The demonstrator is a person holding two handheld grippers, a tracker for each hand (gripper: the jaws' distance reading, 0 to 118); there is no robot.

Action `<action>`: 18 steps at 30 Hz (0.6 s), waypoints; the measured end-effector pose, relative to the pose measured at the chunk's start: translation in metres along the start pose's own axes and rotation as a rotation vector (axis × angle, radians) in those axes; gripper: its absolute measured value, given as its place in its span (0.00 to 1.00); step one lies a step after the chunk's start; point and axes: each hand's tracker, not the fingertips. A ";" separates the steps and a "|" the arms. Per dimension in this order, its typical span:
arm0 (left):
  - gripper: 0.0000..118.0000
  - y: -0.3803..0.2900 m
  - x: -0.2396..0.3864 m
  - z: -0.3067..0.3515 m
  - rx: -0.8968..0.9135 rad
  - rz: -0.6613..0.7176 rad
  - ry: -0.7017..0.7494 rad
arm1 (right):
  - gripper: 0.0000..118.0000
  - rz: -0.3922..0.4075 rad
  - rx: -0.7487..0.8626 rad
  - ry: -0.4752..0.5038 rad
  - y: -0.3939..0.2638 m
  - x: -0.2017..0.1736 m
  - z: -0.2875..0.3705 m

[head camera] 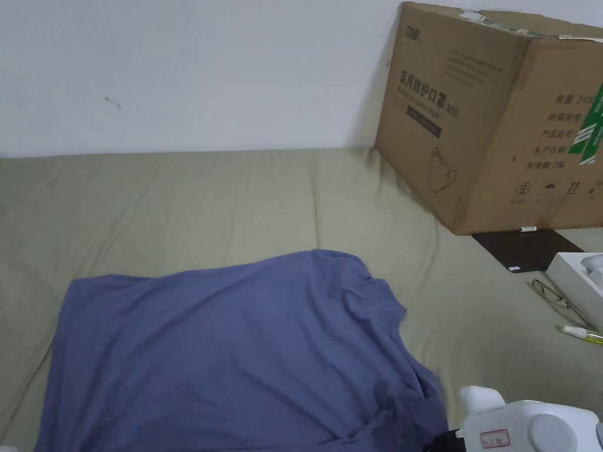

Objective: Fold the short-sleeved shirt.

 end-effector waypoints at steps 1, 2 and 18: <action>0.03 0.000 0.000 0.003 0.005 0.006 -0.004 | 0.09 0.022 0.025 -0.011 0.000 -0.003 0.005; 0.03 0.000 0.000 0.006 0.013 0.019 -0.008 | 0.09 0.039 0.040 0.001 -0.001 -0.004 0.011; 0.02 0.009 -0.007 0.080 0.122 0.189 -0.092 | 0.09 -0.075 0.149 0.112 -0.018 -0.012 0.096</action>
